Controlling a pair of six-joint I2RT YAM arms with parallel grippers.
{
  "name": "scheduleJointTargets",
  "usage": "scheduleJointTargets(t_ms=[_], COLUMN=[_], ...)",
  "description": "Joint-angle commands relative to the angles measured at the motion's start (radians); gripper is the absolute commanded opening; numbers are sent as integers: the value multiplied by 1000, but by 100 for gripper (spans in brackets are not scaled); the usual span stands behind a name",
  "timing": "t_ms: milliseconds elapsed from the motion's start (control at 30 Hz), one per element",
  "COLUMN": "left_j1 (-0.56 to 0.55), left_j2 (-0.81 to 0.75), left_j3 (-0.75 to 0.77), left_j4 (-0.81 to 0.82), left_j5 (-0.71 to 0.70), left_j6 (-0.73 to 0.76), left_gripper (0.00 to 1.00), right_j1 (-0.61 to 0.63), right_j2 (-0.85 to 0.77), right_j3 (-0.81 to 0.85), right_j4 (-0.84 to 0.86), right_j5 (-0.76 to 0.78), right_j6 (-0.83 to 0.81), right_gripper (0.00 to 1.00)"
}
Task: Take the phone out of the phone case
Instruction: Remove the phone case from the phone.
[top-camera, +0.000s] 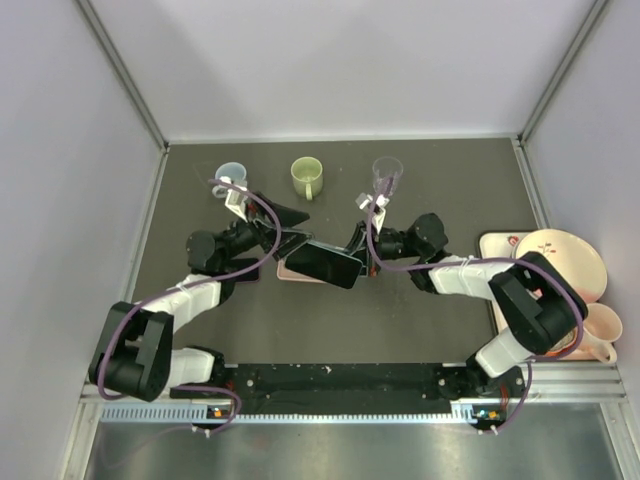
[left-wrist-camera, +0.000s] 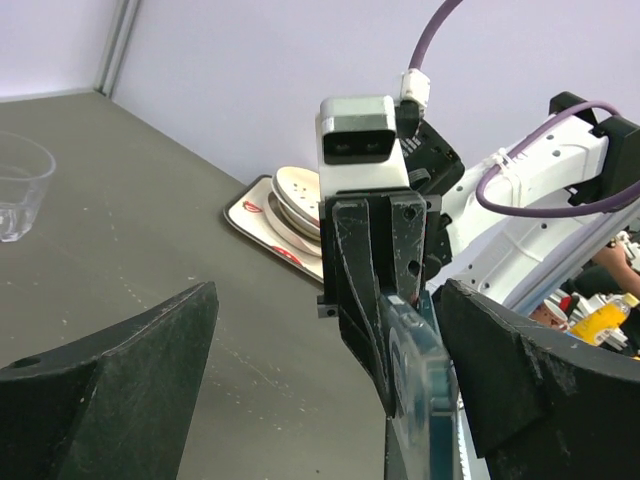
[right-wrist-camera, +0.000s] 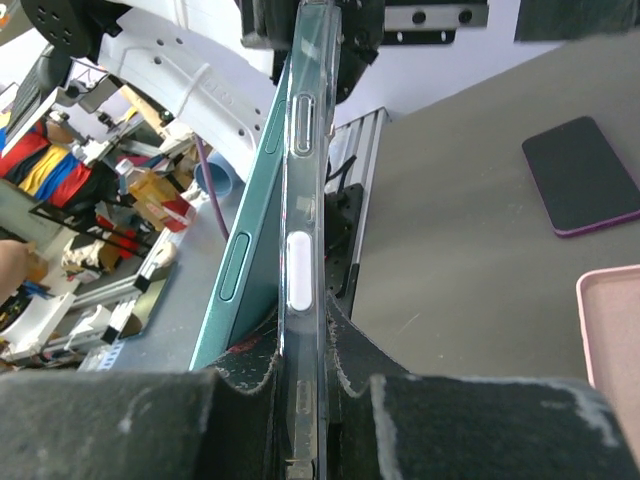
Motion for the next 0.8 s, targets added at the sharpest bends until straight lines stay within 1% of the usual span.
scheduleJointTargets(t_ms=[0,133,167,233,267,300,367,400,467,500,567,600,633,667,700,733,767], left_j1=[28,62,68,83,88,91,91,91,91,91,91,91,91,91,90,85,81], left_j2=[-18,-25,-28,-28,-31,-37,-45,-50,-57,-71,-87,-93,-99,-116,-123,-129,-136], left_j3=[42,84,111,137,162,174,209,220,243,248,261,268,280,288,295,321,341], left_j4=[225,204,178,142,116,42,-40,-135,-244,-342,-437,-482,-591,-646,-718,-869,-987], left_j5=[0,44,75,118,156,184,240,303,345,379,414,443,449,451,448,433,417], left_j6=[41,74,84,134,159,227,315,399,487,586,675,753,795,893,945,1013,1176], left_gripper=[98,99,99,99,99,99,99,99,99,99,99,99,99,99,99,99,99], right_j1=[-5,-6,-6,-6,-5,-6,-6,-6,-6,-6,-6,-8,-8,-8,-8,-8,-9], right_j2=[22,33,35,38,38,39,47,52,62,65,82,88,96,110,118,125,139], right_j3=[45,71,84,107,139,156,191,197,212,220,248,259,278,288,297,312,320], right_j4=[-14,-130,-152,-279,-351,-462,-543,-575,-598,-620,-696,-723,-770,-790,-806,-828,-859], right_j5=[-18,-32,-32,-35,-37,-38,-41,-43,-47,-49,-52,-55,-58,-66,-67,-70,-70], right_j6=[-21,-61,-79,-116,-168,-194,-245,-248,-260,-267,-300,-311,-322,-334,-340,-346,-356], right_gripper=[0,0,0,0,0,0,0,0,0,0,0,0,0,0,0,0,0])
